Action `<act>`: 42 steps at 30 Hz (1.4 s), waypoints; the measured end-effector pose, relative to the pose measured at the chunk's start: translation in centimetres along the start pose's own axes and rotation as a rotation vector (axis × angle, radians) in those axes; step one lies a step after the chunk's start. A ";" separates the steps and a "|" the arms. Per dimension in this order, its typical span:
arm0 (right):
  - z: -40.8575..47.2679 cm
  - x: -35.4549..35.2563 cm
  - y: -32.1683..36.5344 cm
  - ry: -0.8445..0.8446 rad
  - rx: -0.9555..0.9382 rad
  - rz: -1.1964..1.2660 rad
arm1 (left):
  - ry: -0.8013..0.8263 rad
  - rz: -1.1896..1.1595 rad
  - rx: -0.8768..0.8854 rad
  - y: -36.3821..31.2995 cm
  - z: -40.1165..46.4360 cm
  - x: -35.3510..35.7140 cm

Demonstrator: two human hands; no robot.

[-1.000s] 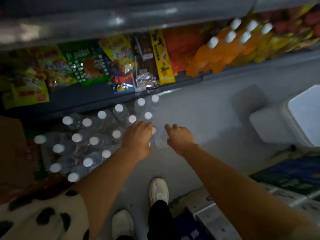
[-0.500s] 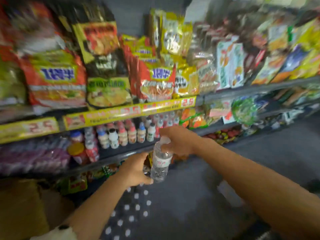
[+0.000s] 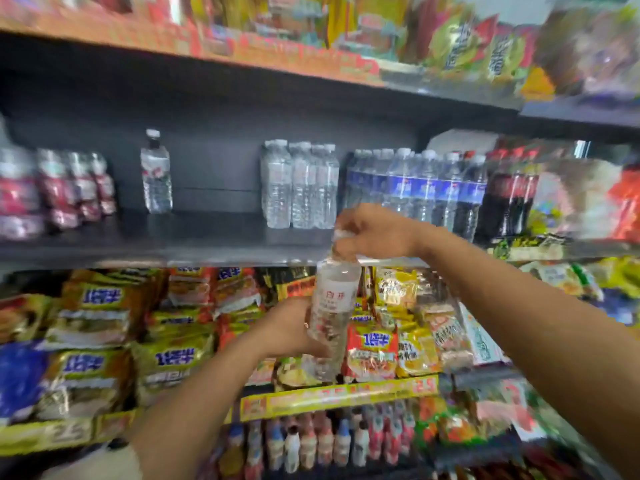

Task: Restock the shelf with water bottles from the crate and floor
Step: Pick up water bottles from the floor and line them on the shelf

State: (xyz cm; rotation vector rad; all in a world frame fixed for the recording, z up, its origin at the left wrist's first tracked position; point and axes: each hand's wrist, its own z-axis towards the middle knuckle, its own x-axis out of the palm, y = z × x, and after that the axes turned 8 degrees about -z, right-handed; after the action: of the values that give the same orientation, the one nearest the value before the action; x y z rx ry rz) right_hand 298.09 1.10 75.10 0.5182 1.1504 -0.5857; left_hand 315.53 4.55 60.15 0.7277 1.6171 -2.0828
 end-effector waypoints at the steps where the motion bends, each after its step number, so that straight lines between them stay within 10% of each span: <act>1: 0.8 -1.3 0.4 -0.017 -0.015 0.016 | -0.028 -0.005 0.016 -0.6 0.4 -1.4; 15: 20.4 -8.0 -3.7 -0.333 -0.117 0.113 | -0.360 -0.006 0.025 -4.0 12.8 -14.8; 42: 36.3 -2.7 -9.0 -0.087 -0.267 -0.132 | -0.510 0.172 -0.205 3.1 23.2 -17.0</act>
State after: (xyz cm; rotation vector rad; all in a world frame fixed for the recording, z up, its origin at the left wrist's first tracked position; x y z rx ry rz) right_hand 316.11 -28.80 88.72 0.1875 1.1647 -0.5523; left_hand 327.08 -18.74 72.89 0.2265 1.3926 -1.7602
